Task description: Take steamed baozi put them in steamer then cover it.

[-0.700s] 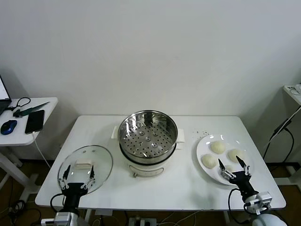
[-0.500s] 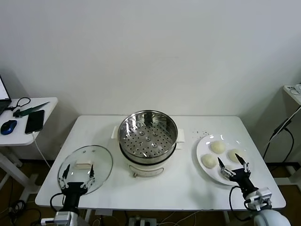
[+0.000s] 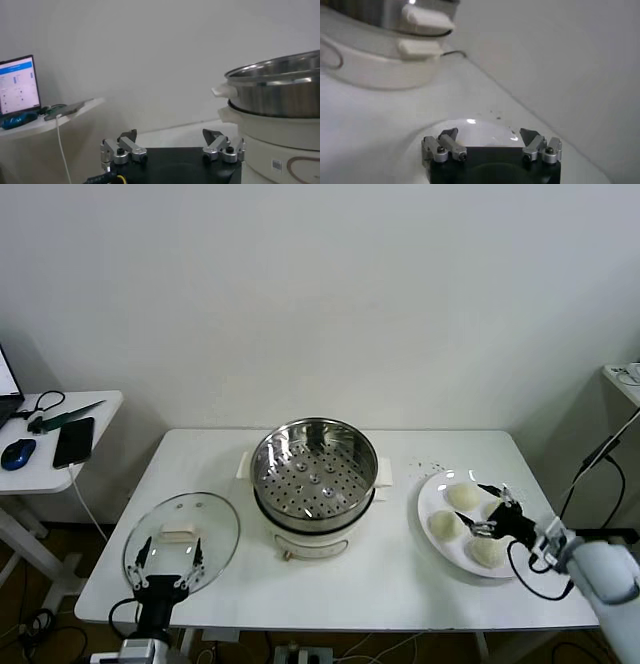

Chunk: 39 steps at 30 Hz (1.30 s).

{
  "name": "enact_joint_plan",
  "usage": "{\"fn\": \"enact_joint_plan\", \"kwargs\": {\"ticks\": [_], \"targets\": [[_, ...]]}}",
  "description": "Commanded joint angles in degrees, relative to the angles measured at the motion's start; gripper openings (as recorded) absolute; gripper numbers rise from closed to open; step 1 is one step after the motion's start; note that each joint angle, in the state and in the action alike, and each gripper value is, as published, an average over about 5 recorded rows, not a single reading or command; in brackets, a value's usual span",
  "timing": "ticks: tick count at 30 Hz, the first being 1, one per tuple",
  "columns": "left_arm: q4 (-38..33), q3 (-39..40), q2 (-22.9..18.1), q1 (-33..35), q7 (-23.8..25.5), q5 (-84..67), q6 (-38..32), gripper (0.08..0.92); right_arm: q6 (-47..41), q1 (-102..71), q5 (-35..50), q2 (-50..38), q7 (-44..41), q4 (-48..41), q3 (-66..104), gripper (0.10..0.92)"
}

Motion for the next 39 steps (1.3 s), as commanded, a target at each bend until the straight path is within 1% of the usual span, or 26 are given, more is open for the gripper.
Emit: {"fn": "enact_joint_plan", "kwargs": {"ticks": [1,4,7,13,18,24,29,39], "targets": [[0.70,-0.05,0.27,-0.29,-0.07,-0.32,-0.10,0.823,-1.72,23.75,-6.23,-10.25,-13.34,-9.92,-21.28,0.823],[1.03,-0.18,0.53,-0.74,-0.06,-0.60,0.10,0.823,-0.83,34.69,-8.06,-9.50,-15.94,-13.41,-34.55,0.823],[1.21,-0.35,0.69,-1.22,-0.03,-0.82,0.39,0.823,0.45,43.77,-9.84,-6.94,-17.81,-17.41,-46.17,0.823],[1.59,-0.67,0.83,-1.85,-0.08,-1.19,1.11,0.823,2.66,53.92,-11.83,0.46,-19.76,-26.52,-58.73,0.823],[1.72,-0.78,0.73,-2.40,-0.04,-1.14,1.71,0.823,3.83,55.58,-13.04,6.77,-20.19,-32.87,-61.35,0.823],[2.12,-0.65,0.30,-3.53,0.02,-0.62,2.36,0.823,5.24,54.57,-15.19,12.43,-20.24,-38.44,-60.72,0.823],[2.65,-0.58,0.29,-3.79,0.10,-0.27,2.36,0.823,6.44,52.86,-17.68,15.14,-19.79,-41.56,-57.69,0.823],[3.46,-0.91,0.46,-3.88,0.12,-0.22,2.26,0.823,7.26,51.22,-18.78,18.49,-19.56,-45.76,-55.75,0.823]]}}
